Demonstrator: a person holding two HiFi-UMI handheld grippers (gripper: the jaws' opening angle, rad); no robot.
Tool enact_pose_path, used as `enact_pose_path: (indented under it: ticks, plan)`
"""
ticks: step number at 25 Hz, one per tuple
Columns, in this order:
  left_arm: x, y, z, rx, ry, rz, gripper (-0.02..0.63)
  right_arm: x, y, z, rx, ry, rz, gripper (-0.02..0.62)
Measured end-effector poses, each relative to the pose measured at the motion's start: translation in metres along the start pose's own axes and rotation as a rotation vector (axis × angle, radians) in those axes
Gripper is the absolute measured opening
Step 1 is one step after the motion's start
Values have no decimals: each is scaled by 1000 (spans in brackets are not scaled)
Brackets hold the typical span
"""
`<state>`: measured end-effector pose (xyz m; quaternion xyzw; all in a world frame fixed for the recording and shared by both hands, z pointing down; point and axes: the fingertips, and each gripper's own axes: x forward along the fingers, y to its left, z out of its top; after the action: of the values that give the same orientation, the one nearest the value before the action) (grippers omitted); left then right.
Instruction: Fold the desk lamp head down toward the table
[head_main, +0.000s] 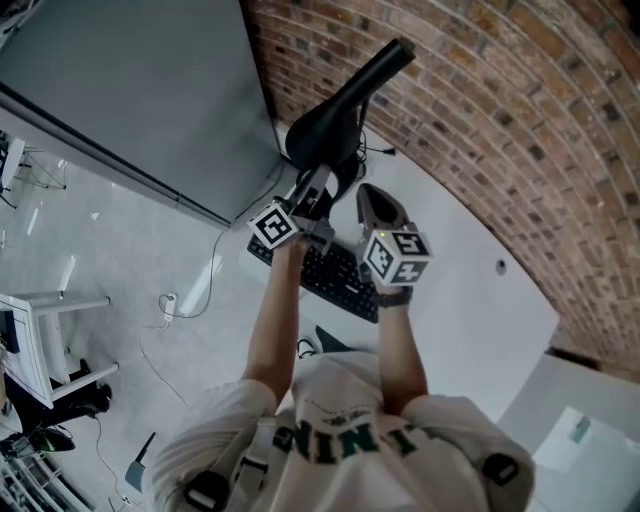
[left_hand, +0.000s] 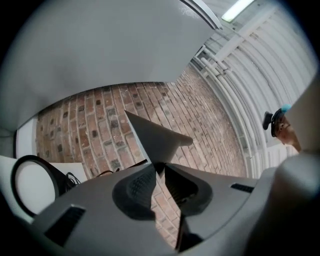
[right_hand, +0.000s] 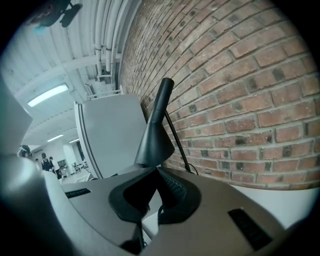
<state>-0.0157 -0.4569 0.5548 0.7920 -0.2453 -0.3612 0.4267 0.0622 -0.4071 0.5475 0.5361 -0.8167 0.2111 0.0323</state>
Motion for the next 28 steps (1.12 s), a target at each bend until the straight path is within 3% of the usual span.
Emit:
enact_pose_path:
  ticks: [3, 6, 10, 15, 18, 28]
  plan:
    - [-6, 2, -7, 35, 56, 82, 78, -4, 5, 3, -2, -7, 7, 5]
    - [-18, 2, -13, 128, 140, 169, 97, -9, 11, 7, -5, -16, 9, 3]
    - [-35, -7, -11, 164, 150, 156, 97, -15, 22, 15, -14, -41, 18, 3]
    - [-69, -26, -10, 229, 163, 205, 97, -26, 36, 21, -37, -62, 25, 3]
    - [-87, -37, -4, 331, 186, 249, 92, -32, 47, 27, -68, -75, 26, 3]
    - [-126, -102, 28, 814, 216, 439, 40, -55, 79, 33, -168, -116, 19, 3]
